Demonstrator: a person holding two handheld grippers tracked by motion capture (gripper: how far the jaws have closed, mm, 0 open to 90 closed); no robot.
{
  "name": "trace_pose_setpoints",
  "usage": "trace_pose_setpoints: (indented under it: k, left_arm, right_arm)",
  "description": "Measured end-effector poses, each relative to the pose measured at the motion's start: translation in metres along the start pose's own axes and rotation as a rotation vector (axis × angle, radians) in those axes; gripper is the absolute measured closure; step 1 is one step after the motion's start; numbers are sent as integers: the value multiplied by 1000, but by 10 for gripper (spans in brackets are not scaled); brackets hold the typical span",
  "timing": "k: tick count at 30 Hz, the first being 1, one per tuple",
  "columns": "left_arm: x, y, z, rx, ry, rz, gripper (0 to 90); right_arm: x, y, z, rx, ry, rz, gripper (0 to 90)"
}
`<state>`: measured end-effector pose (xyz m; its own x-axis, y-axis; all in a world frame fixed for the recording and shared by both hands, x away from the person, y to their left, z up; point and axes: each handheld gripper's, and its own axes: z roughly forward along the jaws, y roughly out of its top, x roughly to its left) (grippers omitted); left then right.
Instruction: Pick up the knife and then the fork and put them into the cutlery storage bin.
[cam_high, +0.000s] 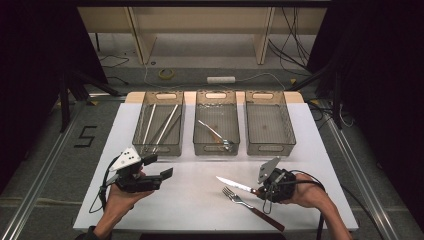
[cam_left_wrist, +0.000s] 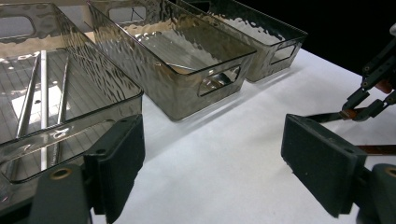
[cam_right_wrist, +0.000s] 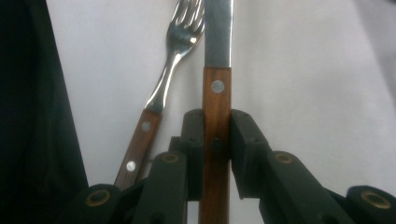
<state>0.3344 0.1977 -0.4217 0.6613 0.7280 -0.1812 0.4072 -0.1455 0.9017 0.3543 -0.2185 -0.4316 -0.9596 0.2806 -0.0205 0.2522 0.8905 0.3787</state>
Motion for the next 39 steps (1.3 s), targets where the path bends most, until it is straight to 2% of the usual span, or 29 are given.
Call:
trace_pose_setpoints:
  k: [6,17,30,39]
  left_arm:
    - [0,0,-1,-3,0,-2,210]
    - [1,0,-2,-10,-1,-13,210]
    - [1,0,-3,-18,2,-11,209]
    - [2,0,-4,-28,6,-18,209]
  right_arm:
    - [-5,0,-4,-73,-6,97,771]
    - [-11,3,-13,-205,5,209,770]
    - [-17,9,-19,-299,-16,273,770]
    - [-26,19,-25,-371,-51,307,770]
